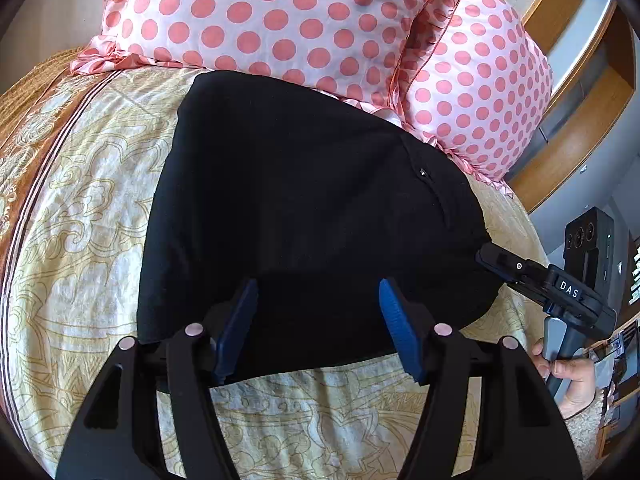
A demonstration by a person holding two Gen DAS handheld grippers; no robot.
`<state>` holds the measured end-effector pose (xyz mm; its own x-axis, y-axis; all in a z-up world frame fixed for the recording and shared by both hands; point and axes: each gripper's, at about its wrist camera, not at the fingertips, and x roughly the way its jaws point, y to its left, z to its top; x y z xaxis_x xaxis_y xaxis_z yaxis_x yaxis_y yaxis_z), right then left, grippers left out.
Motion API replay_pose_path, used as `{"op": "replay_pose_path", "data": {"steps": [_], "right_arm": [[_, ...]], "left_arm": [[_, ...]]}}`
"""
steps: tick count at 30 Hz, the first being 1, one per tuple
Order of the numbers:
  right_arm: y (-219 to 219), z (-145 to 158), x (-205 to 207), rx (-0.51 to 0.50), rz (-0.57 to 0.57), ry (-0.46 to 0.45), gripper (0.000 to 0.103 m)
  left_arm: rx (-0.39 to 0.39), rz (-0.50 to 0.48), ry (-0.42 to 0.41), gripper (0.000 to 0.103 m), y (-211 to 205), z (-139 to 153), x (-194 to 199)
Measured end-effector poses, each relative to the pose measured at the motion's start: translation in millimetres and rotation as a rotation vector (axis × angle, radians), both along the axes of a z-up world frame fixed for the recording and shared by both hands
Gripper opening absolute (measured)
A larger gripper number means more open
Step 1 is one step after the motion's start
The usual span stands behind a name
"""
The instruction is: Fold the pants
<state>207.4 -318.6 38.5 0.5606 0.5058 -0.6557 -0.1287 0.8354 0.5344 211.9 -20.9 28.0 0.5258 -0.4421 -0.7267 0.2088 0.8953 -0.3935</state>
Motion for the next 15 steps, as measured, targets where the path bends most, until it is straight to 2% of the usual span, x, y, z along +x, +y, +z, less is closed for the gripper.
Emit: {"op": "replay_pose_path", "data": {"steps": [2,4,5,6,7,8,10,15], "right_arm": [[3.8,1.9,0.8,-0.018,0.001,-0.003,0.058],[5.1,9.6,-7.6,-0.024,-0.015,-0.022,0.062],[5.2,15.7,-16.4,-0.033,-0.032,-0.050,0.072],[6.0,22.8,-27.8,-0.056,-0.048,-0.093,0.088],[8.0,29.8,-40.5,-0.098,-0.066,-0.139,0.092],[11.2,35.4,-53.5,-0.147,-0.081,-0.185,0.093],[21.1,39.5,-75.4,-0.224,-0.084,-0.238,0.094],[50.4,22.2,-115.7,-0.343,-0.098,-0.256,0.096]], "left_arm": [[-0.010,-0.001,0.006,0.073,-3.0,0.6,1.5],[0.007,0.026,-0.006,0.074,-2.3,4.8,-4.3],[0.020,0.038,-0.034,0.079,-0.2,9.2,-13.3],[0.041,0.049,-0.072,0.089,2.1,15.0,-23.9],[0.077,0.069,-0.115,0.093,3.0,19.8,-36.8],[0.116,0.089,-0.153,0.096,3.8,24.0,-48.7],[0.186,0.107,-0.215,0.097,3.6,28.1,-72.6],[0.255,0.134,-0.263,0.101,0.0,17.9,-117.6]]}}
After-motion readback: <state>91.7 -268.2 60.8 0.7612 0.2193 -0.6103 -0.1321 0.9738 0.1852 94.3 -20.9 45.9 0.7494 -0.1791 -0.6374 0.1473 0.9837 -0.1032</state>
